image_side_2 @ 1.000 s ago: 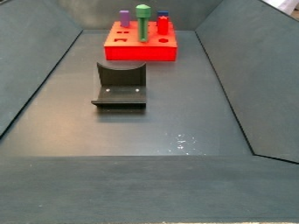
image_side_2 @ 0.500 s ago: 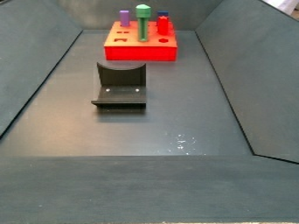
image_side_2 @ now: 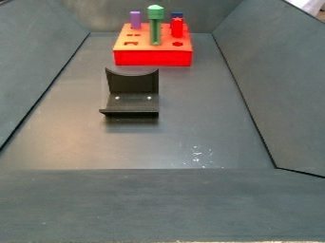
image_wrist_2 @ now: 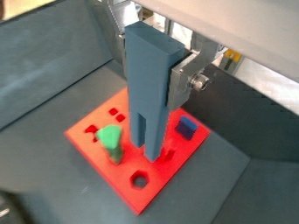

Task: Pick up the double-square object. Move up. Place the double-square object on the fixture. Regrasp the double-square object. Move to above the board. Insert the double-square object.
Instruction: Insert the double-square object.

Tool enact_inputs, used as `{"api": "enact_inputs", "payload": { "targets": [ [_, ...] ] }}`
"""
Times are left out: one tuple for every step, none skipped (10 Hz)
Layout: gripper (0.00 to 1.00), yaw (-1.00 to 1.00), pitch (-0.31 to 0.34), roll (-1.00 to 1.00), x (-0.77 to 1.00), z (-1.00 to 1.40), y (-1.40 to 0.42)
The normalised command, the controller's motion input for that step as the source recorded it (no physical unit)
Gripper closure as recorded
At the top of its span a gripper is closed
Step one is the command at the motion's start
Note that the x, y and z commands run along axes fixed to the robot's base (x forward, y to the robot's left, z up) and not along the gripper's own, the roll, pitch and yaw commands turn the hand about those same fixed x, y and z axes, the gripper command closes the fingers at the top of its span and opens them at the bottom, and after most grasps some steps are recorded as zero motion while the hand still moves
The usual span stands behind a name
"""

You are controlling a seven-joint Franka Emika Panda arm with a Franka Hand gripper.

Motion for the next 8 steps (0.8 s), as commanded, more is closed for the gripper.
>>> {"api": "enact_inputs", "payload": {
  "targets": [
    [1.0, 0.1, 0.231, -0.23, 0.61, -0.27, -0.69],
    [1.0, 0.04, 0.211, -0.21, 0.62, -0.24, -0.73],
    [1.0, 0.0, 0.186, -0.17, 0.71, -0.14, -0.72],
    [1.0, 0.0, 0.173, -0.14, 0.86, -0.17, -0.57],
    [1.0, 0.0, 0.123, 0.0, 1.0, -0.31, -0.26],
    [1.0, 0.01, 0.139, 0.05, 1.0, -0.31, -0.04],
    [1.0, 0.06, 0.124, 0.15, 1.0, -0.31, 0.0],
    [1.0, 0.07, 0.114, 0.15, 1.0, -0.25, 0.02]
  ]
}}
